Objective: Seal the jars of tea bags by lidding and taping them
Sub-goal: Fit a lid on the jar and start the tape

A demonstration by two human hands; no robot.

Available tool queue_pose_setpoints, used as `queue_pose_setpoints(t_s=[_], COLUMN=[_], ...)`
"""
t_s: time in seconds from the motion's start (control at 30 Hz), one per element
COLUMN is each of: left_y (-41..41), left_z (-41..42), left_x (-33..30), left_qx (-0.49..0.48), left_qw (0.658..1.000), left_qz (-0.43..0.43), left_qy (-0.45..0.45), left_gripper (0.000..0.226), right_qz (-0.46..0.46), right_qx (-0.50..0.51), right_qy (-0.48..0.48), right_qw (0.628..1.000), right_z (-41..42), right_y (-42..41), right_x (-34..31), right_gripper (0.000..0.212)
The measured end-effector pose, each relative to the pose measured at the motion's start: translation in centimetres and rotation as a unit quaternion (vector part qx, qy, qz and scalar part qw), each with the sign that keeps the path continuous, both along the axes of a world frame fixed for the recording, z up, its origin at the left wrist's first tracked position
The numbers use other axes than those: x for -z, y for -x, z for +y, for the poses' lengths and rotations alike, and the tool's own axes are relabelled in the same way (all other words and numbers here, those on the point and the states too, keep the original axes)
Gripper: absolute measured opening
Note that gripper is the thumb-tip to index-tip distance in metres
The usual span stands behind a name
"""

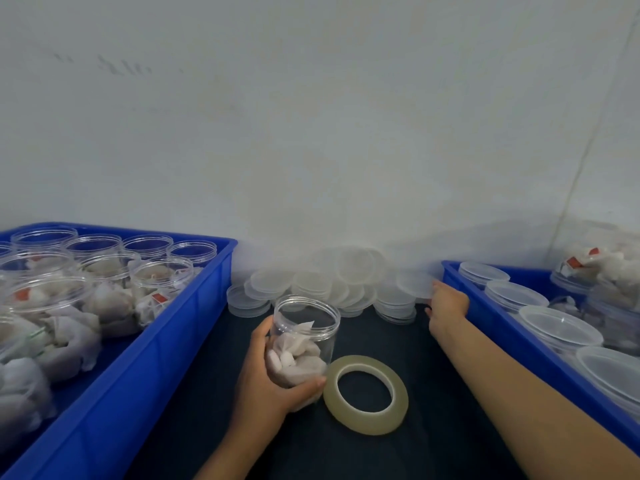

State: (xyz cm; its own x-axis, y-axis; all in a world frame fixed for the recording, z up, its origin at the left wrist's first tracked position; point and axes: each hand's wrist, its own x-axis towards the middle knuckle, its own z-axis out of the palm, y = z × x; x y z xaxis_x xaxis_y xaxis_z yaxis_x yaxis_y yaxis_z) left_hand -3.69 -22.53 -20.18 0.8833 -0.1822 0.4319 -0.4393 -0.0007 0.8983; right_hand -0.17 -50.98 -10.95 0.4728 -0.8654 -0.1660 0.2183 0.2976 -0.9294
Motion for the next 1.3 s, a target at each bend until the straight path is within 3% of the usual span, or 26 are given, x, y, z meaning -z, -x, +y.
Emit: queue_pose_setpoints(t_s=[0.17, 0.37, 0.57, 0.73, 0.83, 0.9, 1.03, 1.17, 1.3], left_y=[1.4, 3.0, 5.0, 5.8, 5.9, 6.0, 6.0, 5.8, 5.6], left_z=[-0.1, 0.3, 1.1, 1.6, 1.8, 1.8, 1.9, 2.0, 1.8], left_x=[-1.0, -2.1, -1.7, -1.2, -1.4, -1.5, -1.5, -1.7, -1.7], left_qx=[-0.009, -0.024, -0.05, -0.048, -0.052, -0.049, -0.021, -0.009, -0.011], left_qw=[1.0, 0.998, 0.997, 0.993, 0.988, 0.982, 0.971, 0.972, 0.972], left_qz=[-0.026, -0.041, -0.026, -0.053, -0.09, -0.124, -0.165, -0.159, -0.151], left_qy=[-0.011, -0.034, -0.058, -0.094, -0.117, -0.133, -0.169, -0.175, -0.181], left_gripper=[0.108, 0.105, 0.085, 0.081, 0.08, 0.085, 0.089, 0.089, 0.09], right_qz=[-0.013, -0.026, -0.014, -0.006, -0.029, -0.056, -0.121, -0.071, -0.083], right_qx=[-0.07, -0.13, -0.13, -0.198, -0.21, -0.233, -0.305, -0.333, -0.377], right_qy=[0.045, 0.027, -0.046, -0.044, -0.029, -0.004, 0.04, 0.225, 0.362], right_qw=[0.996, 0.991, 0.99, 0.979, 0.977, 0.971, 0.944, 0.913, 0.848], right_z=[3.6, 9.0, 11.2, 11.4, 11.6, 11.8, 12.3, 12.0, 11.9], right_y=[4.2, 10.2, 13.2, 14.0, 14.2, 14.4, 14.8, 14.4, 13.4], right_x=[-0.5, 1.2, 4.2, 5.0, 5.3, 5.4, 5.2, 4.8, 4.1], right_gripper=[0.028, 0.024, 0.041, 0.008, 0.007, 0.005, 0.032, 0.04, 0.038])
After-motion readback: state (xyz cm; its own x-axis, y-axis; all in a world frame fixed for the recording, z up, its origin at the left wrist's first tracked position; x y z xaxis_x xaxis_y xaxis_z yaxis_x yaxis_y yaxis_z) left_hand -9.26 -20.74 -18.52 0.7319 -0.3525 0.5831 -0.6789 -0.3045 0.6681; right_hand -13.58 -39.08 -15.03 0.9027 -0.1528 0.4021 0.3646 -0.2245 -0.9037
